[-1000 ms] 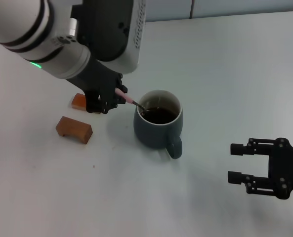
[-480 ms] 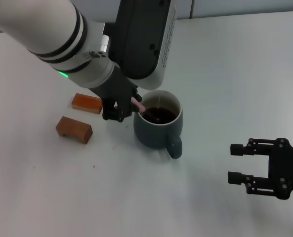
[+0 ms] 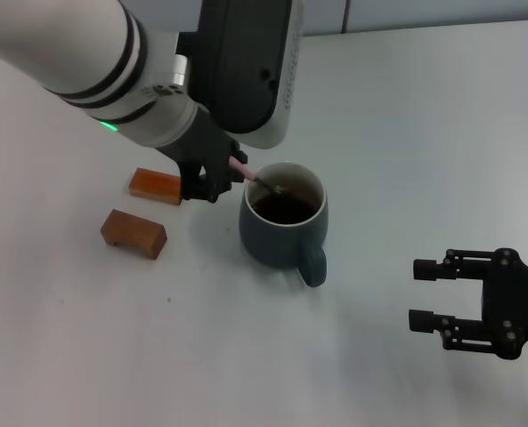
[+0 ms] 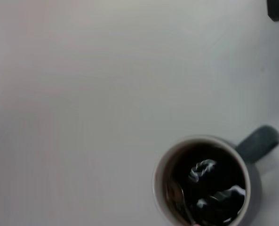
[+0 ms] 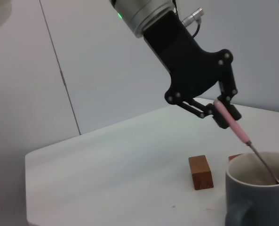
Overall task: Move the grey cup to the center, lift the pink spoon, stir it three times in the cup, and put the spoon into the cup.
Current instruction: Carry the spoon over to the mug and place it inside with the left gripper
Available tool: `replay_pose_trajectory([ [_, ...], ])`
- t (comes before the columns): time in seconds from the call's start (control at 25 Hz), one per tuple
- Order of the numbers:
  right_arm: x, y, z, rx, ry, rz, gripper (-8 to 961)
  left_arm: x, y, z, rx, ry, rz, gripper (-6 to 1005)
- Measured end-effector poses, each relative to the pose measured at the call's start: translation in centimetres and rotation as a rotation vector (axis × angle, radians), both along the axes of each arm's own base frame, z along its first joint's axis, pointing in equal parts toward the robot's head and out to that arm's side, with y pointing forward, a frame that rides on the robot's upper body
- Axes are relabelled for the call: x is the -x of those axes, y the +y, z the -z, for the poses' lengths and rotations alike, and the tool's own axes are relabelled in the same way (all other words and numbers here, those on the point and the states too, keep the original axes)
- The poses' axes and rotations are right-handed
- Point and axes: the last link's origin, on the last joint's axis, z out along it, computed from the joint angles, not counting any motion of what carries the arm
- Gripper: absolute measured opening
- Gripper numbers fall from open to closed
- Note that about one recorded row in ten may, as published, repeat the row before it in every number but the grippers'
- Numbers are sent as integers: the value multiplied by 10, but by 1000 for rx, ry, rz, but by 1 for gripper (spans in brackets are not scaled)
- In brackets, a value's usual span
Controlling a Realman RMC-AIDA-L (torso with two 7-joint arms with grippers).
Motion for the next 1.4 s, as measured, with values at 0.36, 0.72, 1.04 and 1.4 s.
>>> replay_pose_trajectory([
  [0.36,0,0,0,-2,0,2,652,-4,-10,9,76,-53,-18,134],
  [0.72,0,0,0,1,-1,0,653,6,-3,1,13,1,-26,136],
  [1.04,0,-1,1,4,1,2,652,0,-8,13,37,-33,5,137],
  [1.4,1,0,1,6,2,-3,653,16,-15,9,66,-43,-51,139],
])
